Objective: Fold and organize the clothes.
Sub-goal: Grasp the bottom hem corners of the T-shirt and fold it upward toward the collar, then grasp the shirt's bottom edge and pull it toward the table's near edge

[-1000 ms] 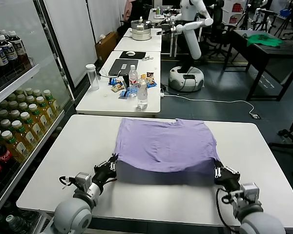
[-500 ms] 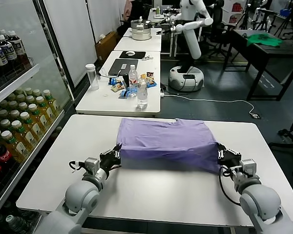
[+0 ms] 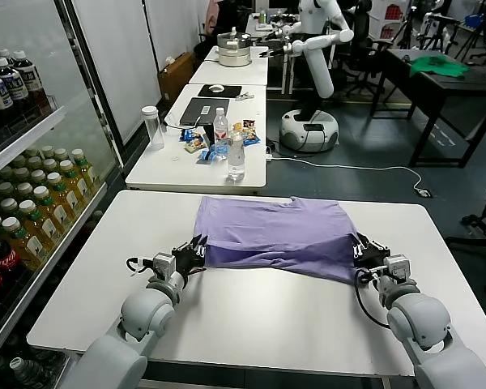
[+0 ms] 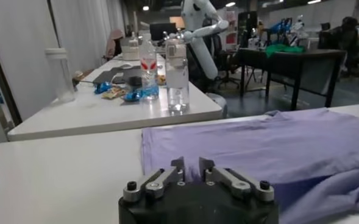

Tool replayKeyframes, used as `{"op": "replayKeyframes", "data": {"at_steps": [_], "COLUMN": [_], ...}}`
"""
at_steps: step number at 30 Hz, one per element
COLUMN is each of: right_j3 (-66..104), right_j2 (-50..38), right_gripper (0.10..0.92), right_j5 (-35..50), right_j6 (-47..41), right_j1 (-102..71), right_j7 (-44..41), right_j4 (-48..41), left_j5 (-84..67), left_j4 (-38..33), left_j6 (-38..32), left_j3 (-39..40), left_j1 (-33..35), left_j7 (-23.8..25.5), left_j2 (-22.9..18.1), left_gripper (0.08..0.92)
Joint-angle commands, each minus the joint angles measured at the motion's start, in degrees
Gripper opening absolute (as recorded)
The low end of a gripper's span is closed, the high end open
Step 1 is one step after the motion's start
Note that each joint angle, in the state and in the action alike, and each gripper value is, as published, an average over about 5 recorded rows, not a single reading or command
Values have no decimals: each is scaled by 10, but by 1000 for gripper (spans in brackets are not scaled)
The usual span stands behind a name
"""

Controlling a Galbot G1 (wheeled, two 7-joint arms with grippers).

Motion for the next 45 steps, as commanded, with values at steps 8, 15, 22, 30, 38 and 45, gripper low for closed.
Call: {"op": "replayKeyframes", "data": {"at_steps": [8,15,22,30,38,45], "right_j3": [37,25,13,2,6,18], "right_j2": [-2,13,22,28,22,7], "right_gripper": [736,821,823,799,587,379], "right_j5": [37,90,128,152,146,141], "right_j6": [-79,-85,-84,-84,-83,-82], "right_j1": [-86,-90,-83,-73,-73,-77], "right_j7": [36,50,58,62,59,56], "right_j4": [41,4,-19,-34,-25,-10], "left_j5": [0,-20,-13,-11,-24,-45], "left_j4": [2,33,45,53,60,58], "left_j6": [9,20,22,20,17,14], "left_j3": [-8,1,6,4,1,-2], "left_j1": [38,13,10,12,12,17], "left_j7": [-17,-28,-41,-49,-44,-34], "left_j2": [-26,-42,-50,-49,-48,-46], "left_gripper": [649,813,820,656,422,222]}}
